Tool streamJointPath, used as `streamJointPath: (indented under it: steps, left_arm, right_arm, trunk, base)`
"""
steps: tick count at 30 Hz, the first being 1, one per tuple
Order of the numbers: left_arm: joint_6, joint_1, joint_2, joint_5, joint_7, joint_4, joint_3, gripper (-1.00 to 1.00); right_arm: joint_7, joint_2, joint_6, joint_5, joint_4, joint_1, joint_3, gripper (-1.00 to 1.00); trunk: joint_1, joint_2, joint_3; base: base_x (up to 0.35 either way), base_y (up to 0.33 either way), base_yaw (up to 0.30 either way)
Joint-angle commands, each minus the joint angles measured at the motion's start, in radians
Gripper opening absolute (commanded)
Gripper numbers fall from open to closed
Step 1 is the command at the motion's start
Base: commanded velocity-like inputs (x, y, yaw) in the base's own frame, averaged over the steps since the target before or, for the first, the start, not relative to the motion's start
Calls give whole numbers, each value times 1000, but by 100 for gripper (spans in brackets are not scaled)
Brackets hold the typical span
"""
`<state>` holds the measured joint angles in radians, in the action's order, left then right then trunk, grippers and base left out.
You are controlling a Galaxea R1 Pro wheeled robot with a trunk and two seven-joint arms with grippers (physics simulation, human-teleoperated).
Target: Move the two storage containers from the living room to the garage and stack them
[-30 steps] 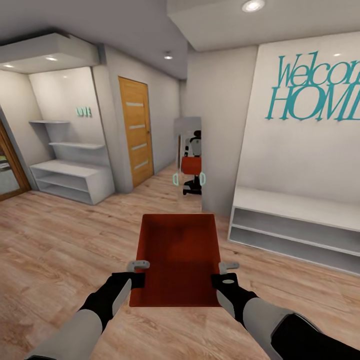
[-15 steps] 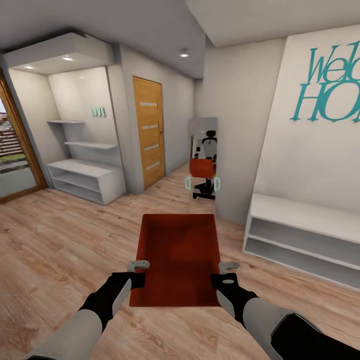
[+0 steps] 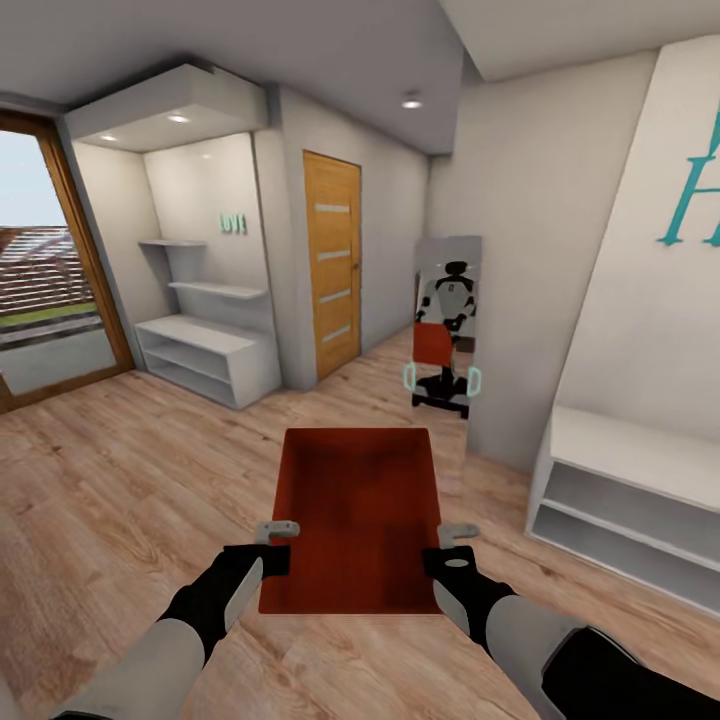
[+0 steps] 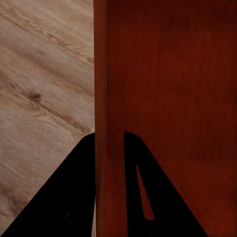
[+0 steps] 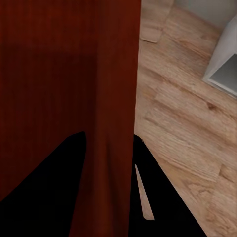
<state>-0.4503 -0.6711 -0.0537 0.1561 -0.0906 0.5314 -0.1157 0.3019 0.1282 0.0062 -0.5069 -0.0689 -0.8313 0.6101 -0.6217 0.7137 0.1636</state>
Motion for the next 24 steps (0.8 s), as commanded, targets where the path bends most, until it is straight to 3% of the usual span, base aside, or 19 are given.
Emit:
streamJointPath:
  steps: [1, 17, 24]
  left_arm:
    - [35, -1, -6, -15, -13, 6, -1, -100]
    - [35, -1, -6, -15, -13, 6, -1, -100]
    - [35, -1, -6, -15, -13, 6, -1, -100]
  right_arm:
    - [95, 1, -2, -27, 5, 0, 11, -100]
    - [95, 2, -2, -27, 5, 0, 11, -100]
    - [95, 1, -3, -27, 5, 0, 11, -100]
  trunk:
    - [-1, 1, 2]
    - [-1, 1, 2]
    - [-1, 1, 2]
  base:
    - [322, 0, 6]
    - [322, 0, 1]
    - [322, 0, 207]
